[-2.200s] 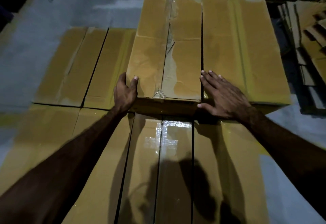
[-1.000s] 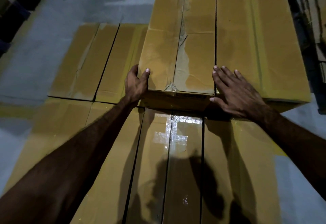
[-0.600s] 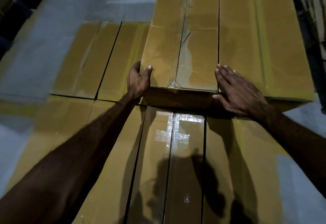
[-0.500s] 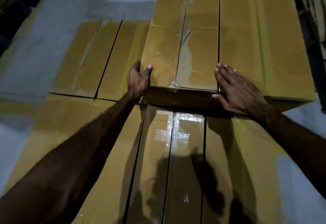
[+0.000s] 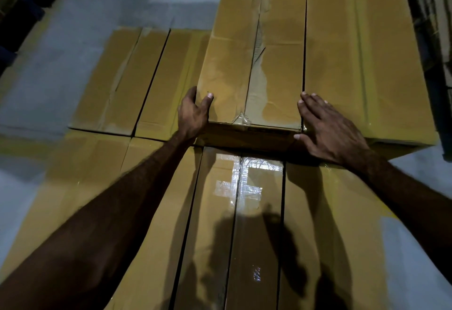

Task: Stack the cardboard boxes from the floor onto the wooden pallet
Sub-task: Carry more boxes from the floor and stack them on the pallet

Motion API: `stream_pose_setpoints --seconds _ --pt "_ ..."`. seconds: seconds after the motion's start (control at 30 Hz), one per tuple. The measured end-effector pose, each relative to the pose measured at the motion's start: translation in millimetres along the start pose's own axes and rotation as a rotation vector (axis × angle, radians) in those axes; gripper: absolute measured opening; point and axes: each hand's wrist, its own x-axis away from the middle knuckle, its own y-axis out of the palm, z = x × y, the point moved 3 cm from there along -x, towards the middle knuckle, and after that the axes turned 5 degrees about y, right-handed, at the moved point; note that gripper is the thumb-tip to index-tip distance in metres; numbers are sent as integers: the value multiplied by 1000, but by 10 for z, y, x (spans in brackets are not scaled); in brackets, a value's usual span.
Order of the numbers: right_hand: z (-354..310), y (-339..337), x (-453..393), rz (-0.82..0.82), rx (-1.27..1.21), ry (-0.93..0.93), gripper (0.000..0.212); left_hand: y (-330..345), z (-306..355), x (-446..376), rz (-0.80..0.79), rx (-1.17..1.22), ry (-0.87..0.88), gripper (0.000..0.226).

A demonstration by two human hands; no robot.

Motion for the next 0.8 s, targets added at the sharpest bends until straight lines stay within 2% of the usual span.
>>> stream_pose_setpoints --seconds 0.3,0.47,0.63,0.8 --pt "-12 11 22 -12 -14 13 91 -3 11 17 -14 -5 30 58" --pt "16 -49 30 -3 -99 66 102 -79 18 -36 -56 22 64 54" --pt "-52 46 29 1 -23 112 111 -109 -96 -144 -136 36 72 57" --pt "-87 74 5 -6 -63 125 110 -109 56 -101 -169 30 87 56"
